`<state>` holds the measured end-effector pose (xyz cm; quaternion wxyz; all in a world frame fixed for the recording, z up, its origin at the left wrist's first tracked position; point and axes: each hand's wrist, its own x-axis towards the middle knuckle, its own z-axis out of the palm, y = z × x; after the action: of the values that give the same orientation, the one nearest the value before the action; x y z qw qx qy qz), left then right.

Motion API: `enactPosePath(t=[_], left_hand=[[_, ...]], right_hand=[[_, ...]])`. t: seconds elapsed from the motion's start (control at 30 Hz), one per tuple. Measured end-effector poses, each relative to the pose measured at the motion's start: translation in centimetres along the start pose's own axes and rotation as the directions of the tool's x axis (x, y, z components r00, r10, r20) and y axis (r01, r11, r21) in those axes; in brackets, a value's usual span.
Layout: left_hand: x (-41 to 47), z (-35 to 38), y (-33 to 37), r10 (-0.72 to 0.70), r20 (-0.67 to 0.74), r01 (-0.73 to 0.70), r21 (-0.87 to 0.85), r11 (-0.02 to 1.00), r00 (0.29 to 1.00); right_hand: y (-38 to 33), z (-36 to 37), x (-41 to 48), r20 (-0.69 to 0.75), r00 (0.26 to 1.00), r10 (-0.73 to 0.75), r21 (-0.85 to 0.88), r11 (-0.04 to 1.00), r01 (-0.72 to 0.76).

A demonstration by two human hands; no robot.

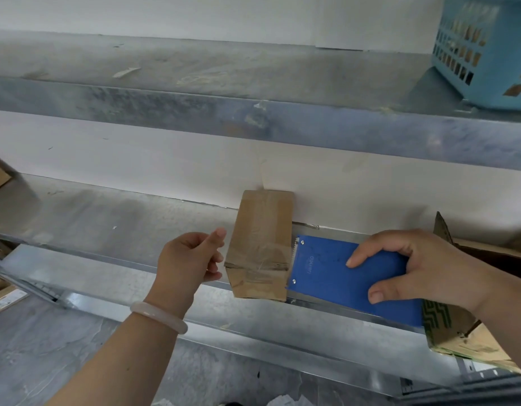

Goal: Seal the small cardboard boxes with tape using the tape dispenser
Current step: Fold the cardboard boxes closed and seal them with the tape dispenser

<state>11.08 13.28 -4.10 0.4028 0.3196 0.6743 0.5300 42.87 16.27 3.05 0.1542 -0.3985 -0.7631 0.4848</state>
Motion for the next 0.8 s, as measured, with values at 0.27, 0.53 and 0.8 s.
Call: enactPosePath(t=[0.27, 0.53, 0.8], left_hand=[[0.7, 0.3, 0.5, 0.112, -0.060, -0.111, 0.021, 0.994, 0.992], [1.8, -1.9, -0.7, 0.065, -0.070, -0.063, 0.033, 0.997, 0.995], [0.8, -1.0, -3.8, -0.035, -0.104, 0.034, -0.009, 0.999, 0.994]], right_hand=[[0.8, 0.4, -1.4, -0.080, 0.996, -0.044, 0.094, 0.994, 0.052], [1.3, -1.2, -2.8, -0.090, 0.996, -0.007, 0.024, 1.000, 0.010], [2.0, -1.0, -1.0, -0.060, 0.996, 0.066, -0.096, 0.993, -0.072]])
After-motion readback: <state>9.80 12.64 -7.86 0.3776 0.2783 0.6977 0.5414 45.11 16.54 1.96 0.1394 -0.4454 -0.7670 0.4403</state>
